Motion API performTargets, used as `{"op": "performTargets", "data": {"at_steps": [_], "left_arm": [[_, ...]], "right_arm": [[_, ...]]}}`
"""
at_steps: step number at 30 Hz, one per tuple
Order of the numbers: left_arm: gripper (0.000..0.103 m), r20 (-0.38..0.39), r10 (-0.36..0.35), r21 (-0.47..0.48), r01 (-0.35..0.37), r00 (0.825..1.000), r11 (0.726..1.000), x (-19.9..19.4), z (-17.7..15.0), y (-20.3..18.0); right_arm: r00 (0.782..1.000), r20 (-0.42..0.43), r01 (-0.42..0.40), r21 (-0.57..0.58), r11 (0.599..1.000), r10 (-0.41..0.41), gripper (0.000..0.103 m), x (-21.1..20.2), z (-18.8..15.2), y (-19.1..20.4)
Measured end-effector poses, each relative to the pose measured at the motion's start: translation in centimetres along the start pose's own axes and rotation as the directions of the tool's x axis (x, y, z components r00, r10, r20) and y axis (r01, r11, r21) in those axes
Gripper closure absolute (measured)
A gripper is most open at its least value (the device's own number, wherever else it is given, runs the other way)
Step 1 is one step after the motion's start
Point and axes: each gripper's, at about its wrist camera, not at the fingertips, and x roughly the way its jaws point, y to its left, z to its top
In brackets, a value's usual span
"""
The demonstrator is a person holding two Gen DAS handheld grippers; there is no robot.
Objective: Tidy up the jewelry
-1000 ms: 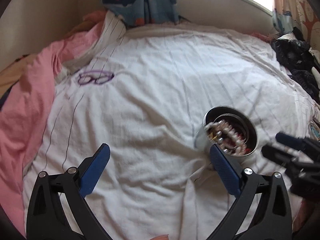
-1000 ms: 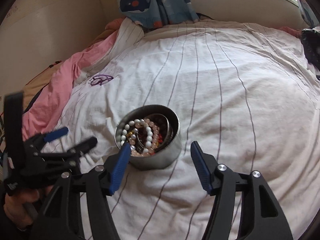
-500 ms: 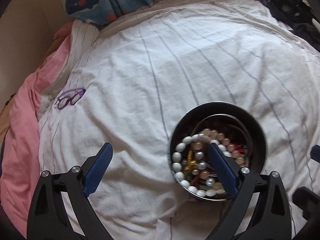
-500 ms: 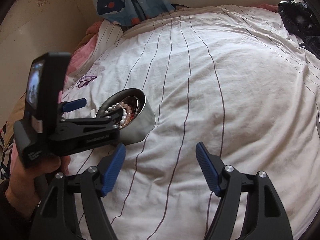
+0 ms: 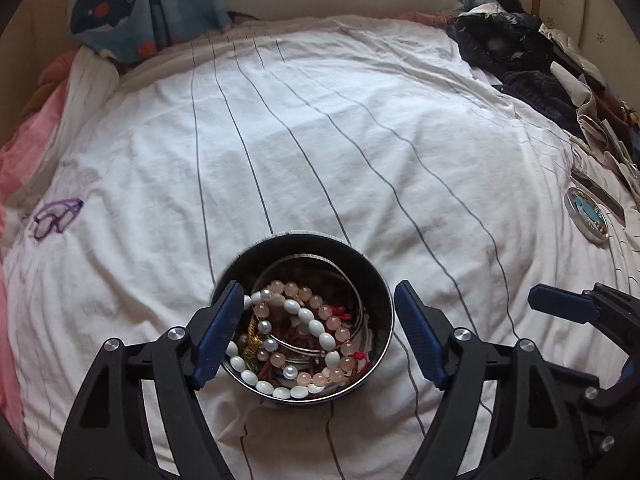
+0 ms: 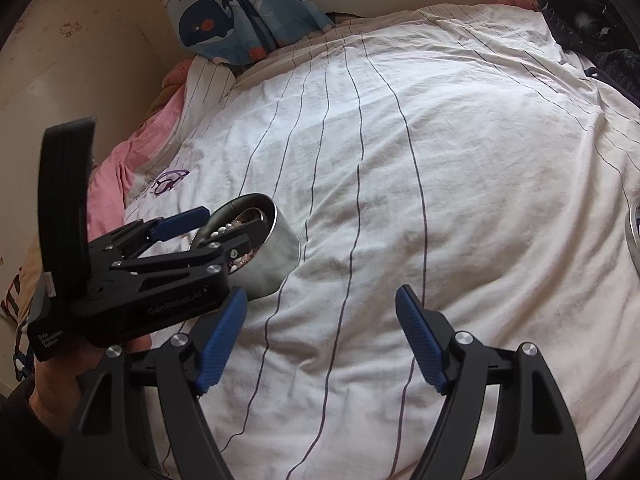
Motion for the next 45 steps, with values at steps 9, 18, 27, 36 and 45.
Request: {"op": "performTargets", "data": {"at_steps": [9, 18, 27, 36, 45], "left_arm": [[0.032, -0.007, -0.193, -0.211, 0.187, 0.981, 0.959, 0.5, -0.3, 2.7], [0.034, 0.100, 0.052, -0.139, -0.037, 0.994, 0.990, -2.5, -0.8, 1.3], [0.018, 0.035, 0.190, -0.309, -0.171, 0.981, 0.936, -2.6, -3.8, 7.4], [0.013, 0.059, 0.303, -0.333, -0.268, 0.951, 0.904, -4.4, -4.4, 9.0], [0.010, 0.045, 0.354, -0.288, -0.327, 0.934, 0.900, -5.3, -6.2, 8.3]], "right_arm": [[1.000, -0.004, 0.000, 0.021, 1.000, 0.000, 0.027, 0.1, -0.2, -0.5], [0.999, 0.032, 0.013, -0.050, 0.999, -0.012, 0.027, 0.2, -0.1, 0.8], [0.996, 0.078, -0.034, -0.139, 0.990, 0.045, 0.027, 1.4, 0.4, 3.1], [0.979, -0.037, -0.202, -0.129, 0.971, 0.199, 0.019, 8.0, 3.4, 5.9], [0.974, -0.081, -0.220, -0.130, 0.967, 0.210, 0.019, 6.4, 1.8, 5.4]]}}
